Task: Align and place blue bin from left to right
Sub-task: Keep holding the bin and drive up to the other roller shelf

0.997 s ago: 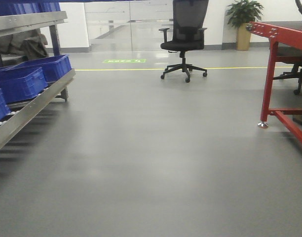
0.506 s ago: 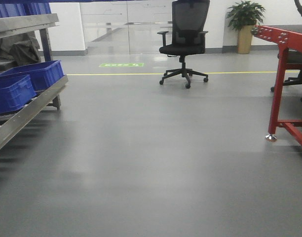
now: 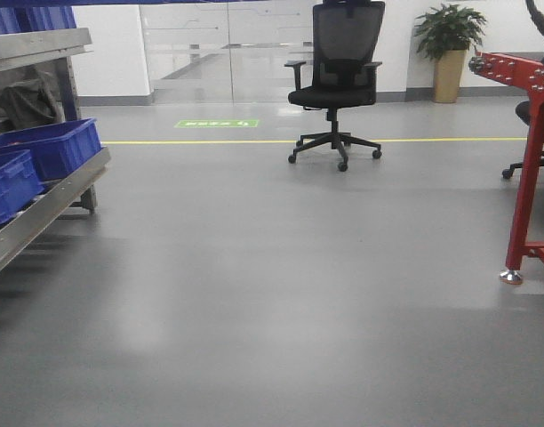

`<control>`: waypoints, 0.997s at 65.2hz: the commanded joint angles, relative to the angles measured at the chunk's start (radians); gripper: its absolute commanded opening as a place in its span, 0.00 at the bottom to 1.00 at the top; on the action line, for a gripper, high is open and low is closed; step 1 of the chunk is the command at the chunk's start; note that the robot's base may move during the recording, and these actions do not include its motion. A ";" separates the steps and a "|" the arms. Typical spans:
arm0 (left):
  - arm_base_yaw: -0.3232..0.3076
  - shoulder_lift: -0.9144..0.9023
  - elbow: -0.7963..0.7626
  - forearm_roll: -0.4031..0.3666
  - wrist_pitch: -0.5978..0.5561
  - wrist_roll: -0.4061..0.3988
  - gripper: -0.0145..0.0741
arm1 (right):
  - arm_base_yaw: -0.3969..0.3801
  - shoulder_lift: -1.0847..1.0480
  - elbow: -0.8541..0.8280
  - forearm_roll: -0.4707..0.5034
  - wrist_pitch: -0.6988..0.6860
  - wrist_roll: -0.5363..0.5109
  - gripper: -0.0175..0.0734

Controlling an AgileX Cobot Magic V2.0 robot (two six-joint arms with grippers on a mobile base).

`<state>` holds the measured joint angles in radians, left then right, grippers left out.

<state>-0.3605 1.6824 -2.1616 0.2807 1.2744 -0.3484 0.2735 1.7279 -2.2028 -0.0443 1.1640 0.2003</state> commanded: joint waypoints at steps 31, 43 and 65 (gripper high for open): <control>-0.001 -0.020 -0.016 0.021 -0.063 0.007 0.15 | 0.001 -0.024 -0.020 -0.024 -0.126 -0.026 0.10; -0.001 -0.020 -0.016 0.021 -0.063 0.007 0.15 | 0.001 -0.024 -0.020 -0.024 -0.126 -0.026 0.10; -0.001 -0.020 -0.016 0.021 -0.066 0.007 0.15 | 0.001 -0.024 -0.020 -0.024 -0.126 -0.026 0.10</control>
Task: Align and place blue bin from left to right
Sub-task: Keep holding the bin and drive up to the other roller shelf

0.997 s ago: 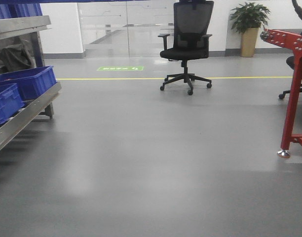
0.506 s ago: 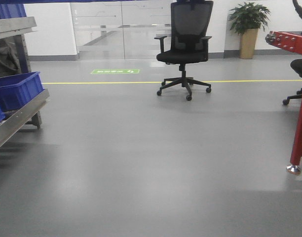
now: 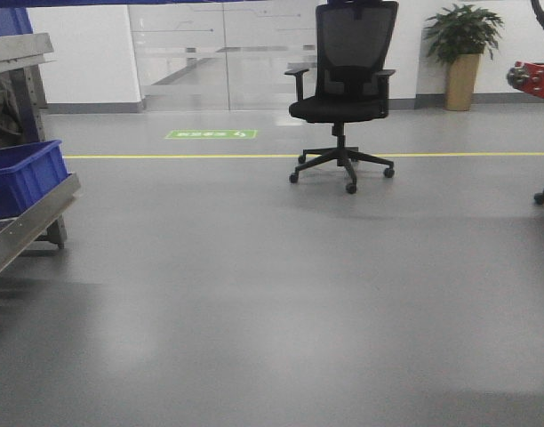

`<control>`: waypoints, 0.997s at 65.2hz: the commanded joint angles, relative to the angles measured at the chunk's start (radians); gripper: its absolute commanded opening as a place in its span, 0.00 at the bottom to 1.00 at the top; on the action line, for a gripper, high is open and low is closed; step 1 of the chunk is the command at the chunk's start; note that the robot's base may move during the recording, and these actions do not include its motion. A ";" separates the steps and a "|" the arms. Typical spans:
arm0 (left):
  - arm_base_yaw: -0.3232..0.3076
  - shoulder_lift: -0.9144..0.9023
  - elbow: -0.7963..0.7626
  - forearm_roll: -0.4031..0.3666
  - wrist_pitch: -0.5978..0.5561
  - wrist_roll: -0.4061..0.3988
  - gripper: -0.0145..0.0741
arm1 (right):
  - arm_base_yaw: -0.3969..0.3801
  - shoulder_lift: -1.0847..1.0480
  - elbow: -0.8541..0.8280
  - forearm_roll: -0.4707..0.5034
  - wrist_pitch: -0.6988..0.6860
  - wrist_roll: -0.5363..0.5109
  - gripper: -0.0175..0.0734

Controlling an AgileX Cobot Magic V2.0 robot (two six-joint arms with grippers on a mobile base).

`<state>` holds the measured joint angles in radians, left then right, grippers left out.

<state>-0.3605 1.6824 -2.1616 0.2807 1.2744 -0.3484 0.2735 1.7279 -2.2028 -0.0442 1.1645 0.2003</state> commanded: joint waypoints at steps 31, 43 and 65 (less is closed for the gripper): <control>-0.001 -0.020 -0.016 0.021 -0.066 0.007 0.15 | 0.001 -0.024 -0.020 -0.024 -0.126 -0.026 0.10; -0.001 -0.020 -0.016 0.021 -0.066 0.007 0.15 | 0.001 -0.024 -0.020 -0.024 -0.126 -0.026 0.10; -0.001 -0.020 -0.016 0.021 -0.066 0.007 0.15 | 0.001 -0.024 -0.020 -0.024 -0.126 -0.026 0.10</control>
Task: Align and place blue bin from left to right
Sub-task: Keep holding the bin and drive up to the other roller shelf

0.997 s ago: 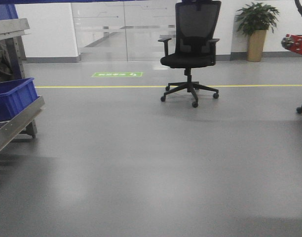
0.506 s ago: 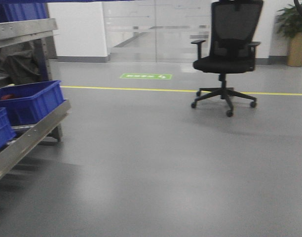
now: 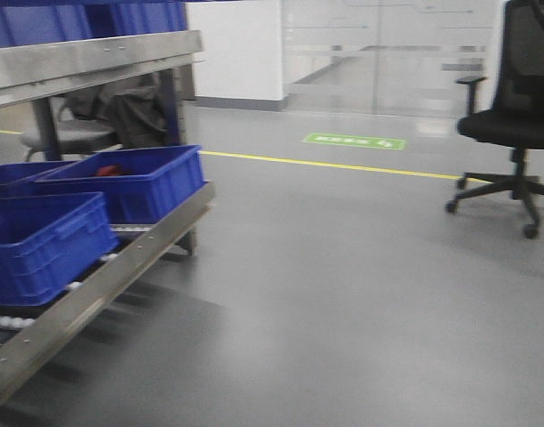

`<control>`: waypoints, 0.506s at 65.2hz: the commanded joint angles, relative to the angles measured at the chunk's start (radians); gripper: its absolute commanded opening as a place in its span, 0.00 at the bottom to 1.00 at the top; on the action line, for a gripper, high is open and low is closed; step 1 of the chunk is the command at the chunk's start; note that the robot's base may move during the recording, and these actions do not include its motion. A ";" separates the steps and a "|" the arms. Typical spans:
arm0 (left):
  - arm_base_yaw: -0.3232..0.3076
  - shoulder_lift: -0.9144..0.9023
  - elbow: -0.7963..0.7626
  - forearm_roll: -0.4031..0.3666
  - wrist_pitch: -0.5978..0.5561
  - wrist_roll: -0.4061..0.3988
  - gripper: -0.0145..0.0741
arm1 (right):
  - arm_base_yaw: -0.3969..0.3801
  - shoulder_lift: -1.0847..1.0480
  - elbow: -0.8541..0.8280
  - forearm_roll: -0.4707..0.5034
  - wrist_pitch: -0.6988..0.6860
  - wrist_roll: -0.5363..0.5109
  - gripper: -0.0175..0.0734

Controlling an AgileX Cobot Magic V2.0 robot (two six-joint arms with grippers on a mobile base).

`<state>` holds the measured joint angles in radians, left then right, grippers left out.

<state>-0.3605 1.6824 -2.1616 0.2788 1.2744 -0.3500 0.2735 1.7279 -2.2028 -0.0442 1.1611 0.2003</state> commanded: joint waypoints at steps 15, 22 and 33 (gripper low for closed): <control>-0.001 -0.020 -0.016 0.022 -0.066 0.009 0.15 | 0.001 -0.024 -0.020 -0.024 -0.123 -0.026 0.10; -0.001 -0.020 -0.016 0.022 -0.066 0.009 0.15 | 0.001 -0.024 -0.020 -0.024 -0.123 -0.026 0.10; -0.001 -0.020 -0.016 0.022 -0.066 0.009 0.15 | 0.001 -0.024 -0.020 -0.024 -0.123 -0.026 0.10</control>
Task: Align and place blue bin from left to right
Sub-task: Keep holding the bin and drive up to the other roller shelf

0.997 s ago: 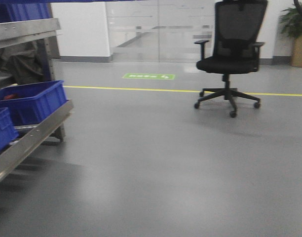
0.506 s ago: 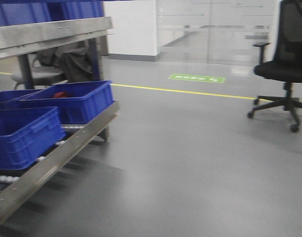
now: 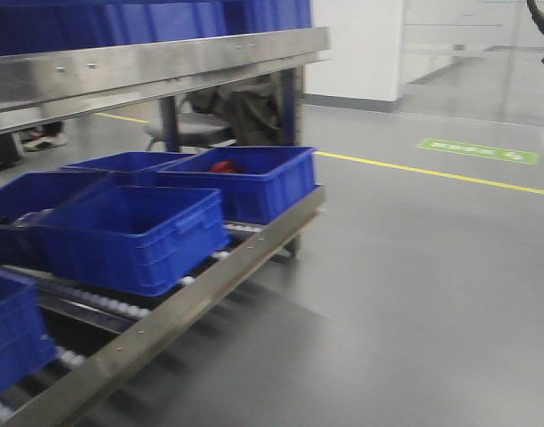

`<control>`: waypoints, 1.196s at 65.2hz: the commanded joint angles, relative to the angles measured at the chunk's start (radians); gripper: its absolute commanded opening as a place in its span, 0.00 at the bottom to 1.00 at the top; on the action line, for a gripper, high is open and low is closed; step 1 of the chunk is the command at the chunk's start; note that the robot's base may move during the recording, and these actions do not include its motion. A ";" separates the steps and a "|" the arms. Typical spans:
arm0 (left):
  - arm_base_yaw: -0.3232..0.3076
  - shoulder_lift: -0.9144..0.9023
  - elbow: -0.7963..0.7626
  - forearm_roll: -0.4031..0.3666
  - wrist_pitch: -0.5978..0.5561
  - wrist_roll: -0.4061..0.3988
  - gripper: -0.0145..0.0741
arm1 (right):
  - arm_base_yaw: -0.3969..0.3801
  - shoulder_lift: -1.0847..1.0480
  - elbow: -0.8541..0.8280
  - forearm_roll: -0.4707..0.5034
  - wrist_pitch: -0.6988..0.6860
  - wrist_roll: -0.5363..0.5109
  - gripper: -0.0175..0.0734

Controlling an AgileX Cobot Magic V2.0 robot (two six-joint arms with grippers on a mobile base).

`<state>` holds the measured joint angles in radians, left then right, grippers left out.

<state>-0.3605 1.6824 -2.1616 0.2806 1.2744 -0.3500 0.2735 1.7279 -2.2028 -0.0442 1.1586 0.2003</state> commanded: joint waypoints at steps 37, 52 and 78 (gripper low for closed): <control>-0.001 -0.020 -0.016 0.021 -0.066 0.009 0.15 | 0.001 -0.024 -0.020 -0.024 -0.120 -0.026 0.10; -0.001 -0.020 -0.016 0.021 -0.066 0.009 0.15 | 0.001 -0.024 -0.020 -0.024 -0.120 -0.026 0.10; -0.001 -0.020 -0.016 0.021 -0.066 0.009 0.15 | 0.001 -0.024 -0.020 -0.024 -0.122 -0.026 0.10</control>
<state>-0.3605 1.6824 -2.1616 0.2806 1.2744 -0.3500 0.2735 1.7279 -2.2028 -0.0408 1.1586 0.2025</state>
